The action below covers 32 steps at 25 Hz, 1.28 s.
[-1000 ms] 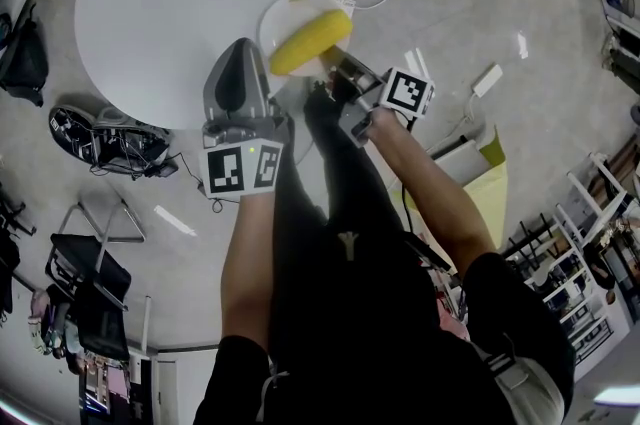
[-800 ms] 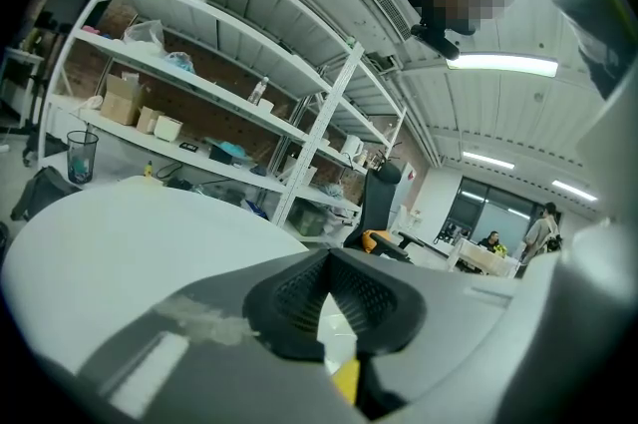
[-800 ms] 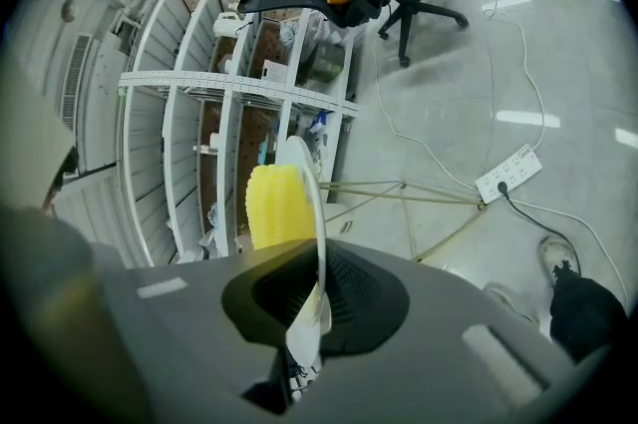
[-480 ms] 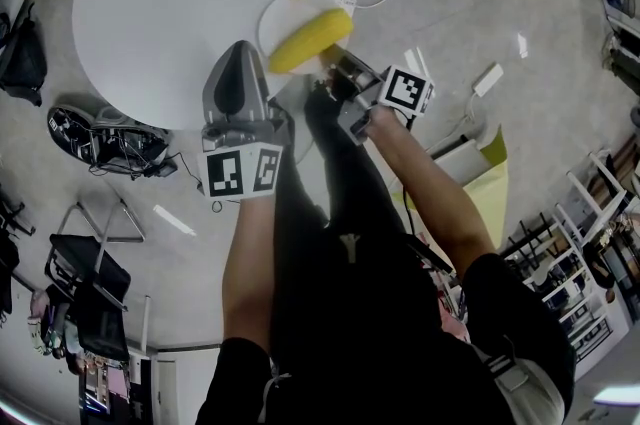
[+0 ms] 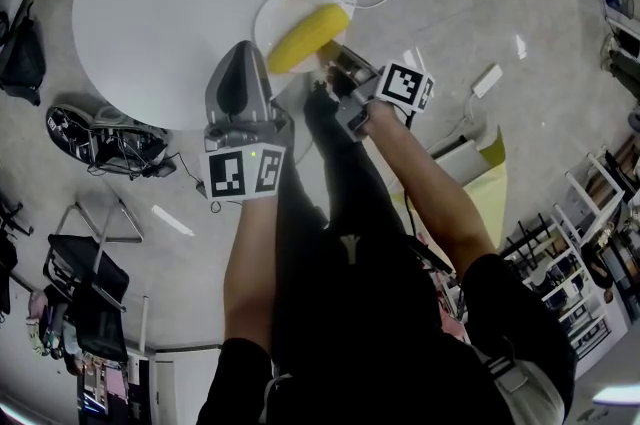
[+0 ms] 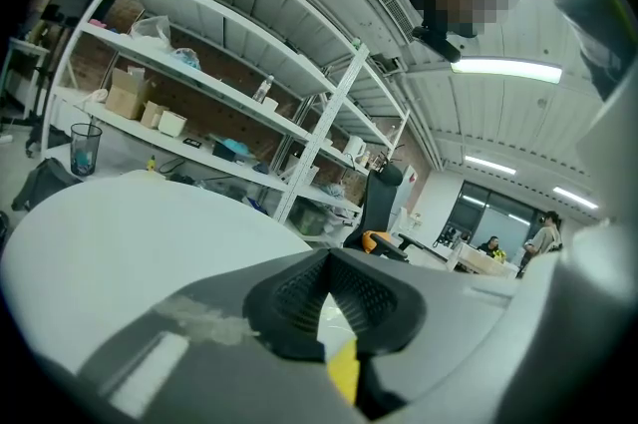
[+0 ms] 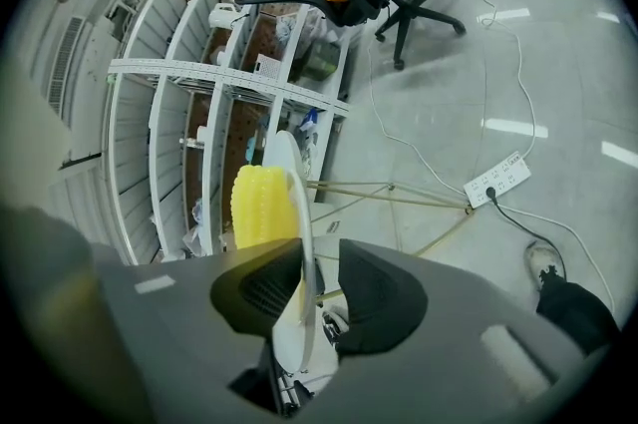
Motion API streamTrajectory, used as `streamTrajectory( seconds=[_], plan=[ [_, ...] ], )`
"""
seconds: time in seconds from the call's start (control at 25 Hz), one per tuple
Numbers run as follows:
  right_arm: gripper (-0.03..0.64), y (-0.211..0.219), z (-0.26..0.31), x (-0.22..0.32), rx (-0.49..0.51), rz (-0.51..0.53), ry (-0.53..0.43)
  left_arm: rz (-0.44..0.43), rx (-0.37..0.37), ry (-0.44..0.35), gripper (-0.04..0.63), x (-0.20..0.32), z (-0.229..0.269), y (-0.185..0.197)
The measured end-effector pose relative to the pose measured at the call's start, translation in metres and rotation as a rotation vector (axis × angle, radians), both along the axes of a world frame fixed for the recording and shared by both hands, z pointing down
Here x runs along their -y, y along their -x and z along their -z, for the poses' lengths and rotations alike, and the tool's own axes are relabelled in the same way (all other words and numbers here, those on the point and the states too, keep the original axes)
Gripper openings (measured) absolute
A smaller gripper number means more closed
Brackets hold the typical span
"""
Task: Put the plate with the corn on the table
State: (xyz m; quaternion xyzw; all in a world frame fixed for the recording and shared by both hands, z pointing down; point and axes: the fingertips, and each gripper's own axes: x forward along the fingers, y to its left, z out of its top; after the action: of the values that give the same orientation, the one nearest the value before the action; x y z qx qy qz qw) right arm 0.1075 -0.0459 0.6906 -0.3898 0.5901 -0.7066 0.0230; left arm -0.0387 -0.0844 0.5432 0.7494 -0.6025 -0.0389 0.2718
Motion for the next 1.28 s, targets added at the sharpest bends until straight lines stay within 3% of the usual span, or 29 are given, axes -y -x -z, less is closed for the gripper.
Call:
streamTrajectory(
  seconds=[1.28],
  plan=[
    [0.330, 0.030, -0.013, 0.018, -0.132, 0.016, 0.028, 0.041, -0.026, 0.014, 0.003, 0.005, -0.006, 0.028]
  ],
)
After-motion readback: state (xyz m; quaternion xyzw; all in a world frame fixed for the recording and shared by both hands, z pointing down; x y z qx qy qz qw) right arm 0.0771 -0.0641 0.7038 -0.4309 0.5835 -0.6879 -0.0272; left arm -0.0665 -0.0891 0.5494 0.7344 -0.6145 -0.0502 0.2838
